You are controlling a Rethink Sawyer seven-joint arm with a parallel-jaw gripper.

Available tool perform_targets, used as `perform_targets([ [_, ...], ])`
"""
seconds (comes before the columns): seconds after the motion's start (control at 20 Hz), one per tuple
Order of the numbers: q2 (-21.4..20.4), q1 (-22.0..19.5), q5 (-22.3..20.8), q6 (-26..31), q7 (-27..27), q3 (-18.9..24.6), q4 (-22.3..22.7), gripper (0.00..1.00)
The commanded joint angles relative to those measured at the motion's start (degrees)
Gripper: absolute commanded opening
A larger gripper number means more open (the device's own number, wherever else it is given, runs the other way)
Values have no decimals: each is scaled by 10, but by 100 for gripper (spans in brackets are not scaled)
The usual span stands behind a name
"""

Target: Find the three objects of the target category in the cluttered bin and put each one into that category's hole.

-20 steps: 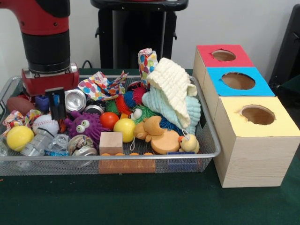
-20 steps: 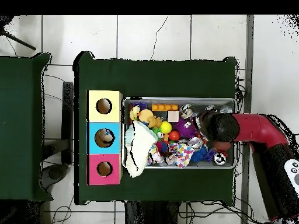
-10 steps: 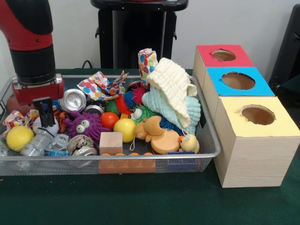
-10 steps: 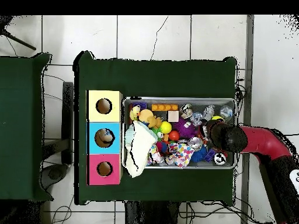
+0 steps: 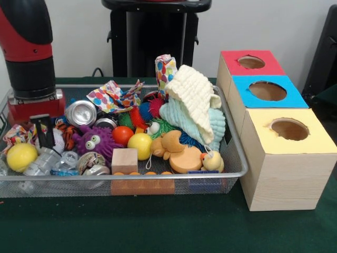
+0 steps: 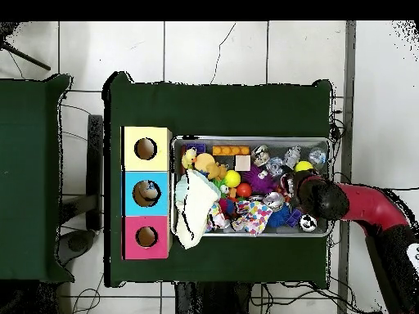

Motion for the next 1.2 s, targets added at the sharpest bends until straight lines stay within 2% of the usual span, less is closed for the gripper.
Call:
perform_targets([
  [0.05, 10, 72, 11, -70, 223, -111, 49, 0],
  [0.35, 14, 121, 108, -75, 302, -189, 49, 0],
  [0.6, 18, 137, 165, -96, 328, -230, 61, 0],
  [0.9, 24, 133, 192, -123, 335, -243, 72, 0],
  [1.05, 28, 134, 200, -116, 322, -242, 67, 0],
  [1.2, 30, 151, 218, -118, 333, -261, 60, 0],
])
